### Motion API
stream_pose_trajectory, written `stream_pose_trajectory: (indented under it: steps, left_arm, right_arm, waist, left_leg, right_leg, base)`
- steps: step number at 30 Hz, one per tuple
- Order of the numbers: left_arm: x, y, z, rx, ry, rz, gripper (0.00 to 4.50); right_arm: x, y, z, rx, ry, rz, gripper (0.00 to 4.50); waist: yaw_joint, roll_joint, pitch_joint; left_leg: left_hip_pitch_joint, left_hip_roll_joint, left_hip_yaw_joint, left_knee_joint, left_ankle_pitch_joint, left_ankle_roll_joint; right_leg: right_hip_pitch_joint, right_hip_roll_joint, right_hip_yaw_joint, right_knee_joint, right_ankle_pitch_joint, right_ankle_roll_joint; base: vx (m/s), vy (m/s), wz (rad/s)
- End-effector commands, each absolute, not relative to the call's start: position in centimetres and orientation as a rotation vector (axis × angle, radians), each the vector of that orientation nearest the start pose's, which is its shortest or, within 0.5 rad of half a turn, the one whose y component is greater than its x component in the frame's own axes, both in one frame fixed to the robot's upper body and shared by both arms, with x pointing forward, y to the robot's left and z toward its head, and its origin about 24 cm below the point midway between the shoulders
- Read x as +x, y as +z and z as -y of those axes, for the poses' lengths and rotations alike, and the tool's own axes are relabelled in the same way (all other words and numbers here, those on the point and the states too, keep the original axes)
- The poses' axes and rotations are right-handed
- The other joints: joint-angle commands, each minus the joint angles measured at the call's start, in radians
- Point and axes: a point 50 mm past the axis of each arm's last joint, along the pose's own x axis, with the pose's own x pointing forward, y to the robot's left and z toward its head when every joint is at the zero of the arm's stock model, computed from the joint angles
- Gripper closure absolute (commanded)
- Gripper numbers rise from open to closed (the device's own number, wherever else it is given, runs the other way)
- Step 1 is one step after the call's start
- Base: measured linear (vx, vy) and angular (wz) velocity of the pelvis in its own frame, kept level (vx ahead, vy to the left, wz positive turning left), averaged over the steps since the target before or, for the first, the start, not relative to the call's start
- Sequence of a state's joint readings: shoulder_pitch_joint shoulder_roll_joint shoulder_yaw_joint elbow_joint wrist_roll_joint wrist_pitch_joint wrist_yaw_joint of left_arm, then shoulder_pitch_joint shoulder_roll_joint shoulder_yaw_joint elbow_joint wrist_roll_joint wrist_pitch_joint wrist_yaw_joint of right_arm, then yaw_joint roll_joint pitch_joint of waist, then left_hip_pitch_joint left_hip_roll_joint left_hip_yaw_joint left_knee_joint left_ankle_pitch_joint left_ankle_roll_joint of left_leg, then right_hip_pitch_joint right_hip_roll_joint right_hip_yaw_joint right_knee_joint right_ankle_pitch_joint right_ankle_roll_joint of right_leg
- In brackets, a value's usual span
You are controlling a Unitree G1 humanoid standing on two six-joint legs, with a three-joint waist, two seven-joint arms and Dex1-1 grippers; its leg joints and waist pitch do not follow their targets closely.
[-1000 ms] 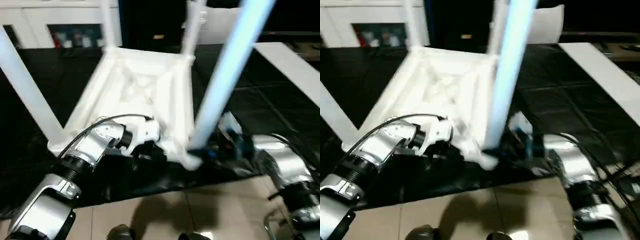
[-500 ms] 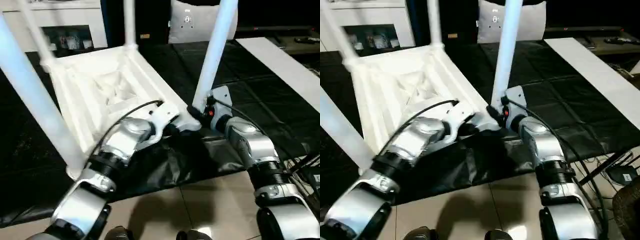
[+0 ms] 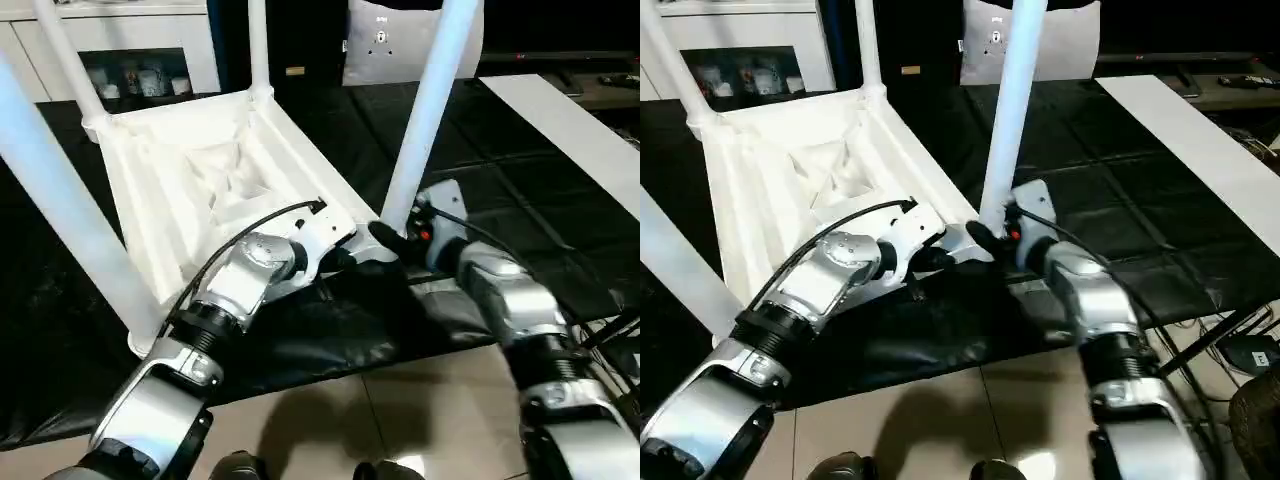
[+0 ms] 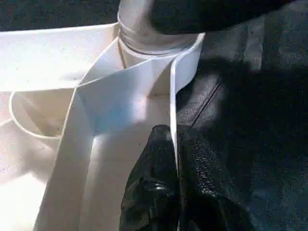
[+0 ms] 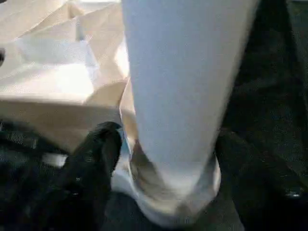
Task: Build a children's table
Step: Rotate leg to tighten
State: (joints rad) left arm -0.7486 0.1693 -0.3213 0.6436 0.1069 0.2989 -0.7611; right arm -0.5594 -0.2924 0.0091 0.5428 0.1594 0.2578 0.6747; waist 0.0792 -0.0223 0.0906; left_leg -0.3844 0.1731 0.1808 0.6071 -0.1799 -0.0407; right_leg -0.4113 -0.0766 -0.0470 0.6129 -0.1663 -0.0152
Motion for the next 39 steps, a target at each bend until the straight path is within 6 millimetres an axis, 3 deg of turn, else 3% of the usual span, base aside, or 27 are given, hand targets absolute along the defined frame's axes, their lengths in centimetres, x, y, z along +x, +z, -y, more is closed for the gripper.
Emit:
stream_pose_trajectory:
  steps: [1, 7, 11, 15, 16, 19, 23, 29, 39]
  left_arm:
    - [35.6, 8.4, -7.9, 0.5, -0.995, -0.334, 4.5]
    - [35.1, 7.9, -9.1, 0.586, -1.143, -0.342, 4.5]
    - [33.9, 7.5, -9.7, 0.617, -1.334, -0.361, 4.5]
    - [33.0, 7.3, -10.1, 0.65, -1.459, -0.375, 4.5]
    - [32.6, 7.2, -10.2, 0.664, -1.509, -0.379, 4.5]
    - [32.1, 7.1, -10.3, 0.679, -1.579, -0.381, 4.5]
    - [31.7, 7.1, -10.3, 0.683, -1.632, -0.375, 4.5]
    - [31.7, 7.3, -10.4, 0.68, -1.655, -0.362, 4.5]
    - [31.4, 7.4, -10.0, 0.668, -1.69, -0.356, 4.5]
  right_arm:
    - [33.8, 7.2, 17.3, -0.088, 0.719, -0.254, 0.67]
    - [32.8, 8.1, 19.5, -0.14, 0.866, -0.234, 0.23]
    - [32.4, 8.5, 20.6, -0.236, 0.935, -0.249, 0.05]
    - [32.1, 9.2, 20.6, -0.245, 1.033, -0.224, 0.05]
    - [31.9, 9.4, 20.5, -0.245, 1.084, -0.212, 0.05]
    - [31.6, 9.5, 20.2, -0.249, 1.162, -0.204, 0.05]
    - [31.3, 9.3, 19.8, -0.222, 1.241, -0.226, 0.45]
    - [30.8, 8.8, 19.1, -0.178, 1.331, -0.256, 0.96]
    - [30.7, 8.2, 17.7, -0.111, 1.415, -0.273, 1.66]
  waist:
    - [0.009, -0.002, -0.097]
    - [0.014, 0.0, -0.096]
    - [0.021, 0.005, -0.095]
    - [0.038, 0.007, -0.094]
    - [0.042, 0.012, -0.094]
    - [0.052, 0.007, -0.092]
    - [0.062, 0.009, -0.091]
    - [0.061, 0.005, -0.089]
    - [0.061, 0.006, -0.088]
  left_leg:
    - [0.015, 0.048, -0.017, -0.067, -0.129, 0.062]
    - [0.019, 0.051, -0.017, -0.066, -0.145, 0.079]
    - [0.024, 0.055, -0.016, -0.066, -0.156, 0.069]
    - [0.025, 0.06, -0.013, -0.067, -0.168, 0.066]
    - [0.025, 0.061, -0.014, -0.067, -0.167, 0.065]
    - [0.028, 0.064, -0.013, -0.069, -0.189, 0.058]
    - [0.031, 0.065, -0.014, -0.072, -0.216, 0.046]
    - [0.027, 0.064, -0.016, -0.074, -0.213, 0.04]
    - [0.026, 0.064, -0.016, -0.075, -0.2, 0.047]
  right_leg:
    - [0.066, -0.072, 0.038, -0.061, -0.102, -0.262]
    - [0.063, -0.073, 0.037, -0.063, -0.119, -0.266]
    - [0.057, -0.074, 0.037, -0.062, -0.13, -0.28]
    - [0.056, -0.075, 0.038, -0.058, -0.117, -0.29]
    - [0.056, -0.075, 0.037, -0.057, -0.114, -0.293]
    - [0.053, -0.075, 0.036, -0.058, -0.126, -0.296]
    - [0.052, -0.078, 0.037, -0.061, -0.171, -0.291]
    - [0.051, -0.078, 0.037, -0.062, -0.192, -0.278]
    - [0.05, -0.079, 0.036, -0.062, -0.189, -0.279]
  base:
    - [0.0, 0.0, 0.0]
    - [0.0, 0.0, 0.0]
    - [0.0, 0.0, 0.0]
    - [0.0, 0.0, 0.0]
    - [0.0, 0.0, 0.0]
    - [0.0, 0.0, 0.0]
    - [0.0, 0.0, 0.0]
    - [0.0, 0.0, 0.0]
    - [0.0, 0.0, 0.0]
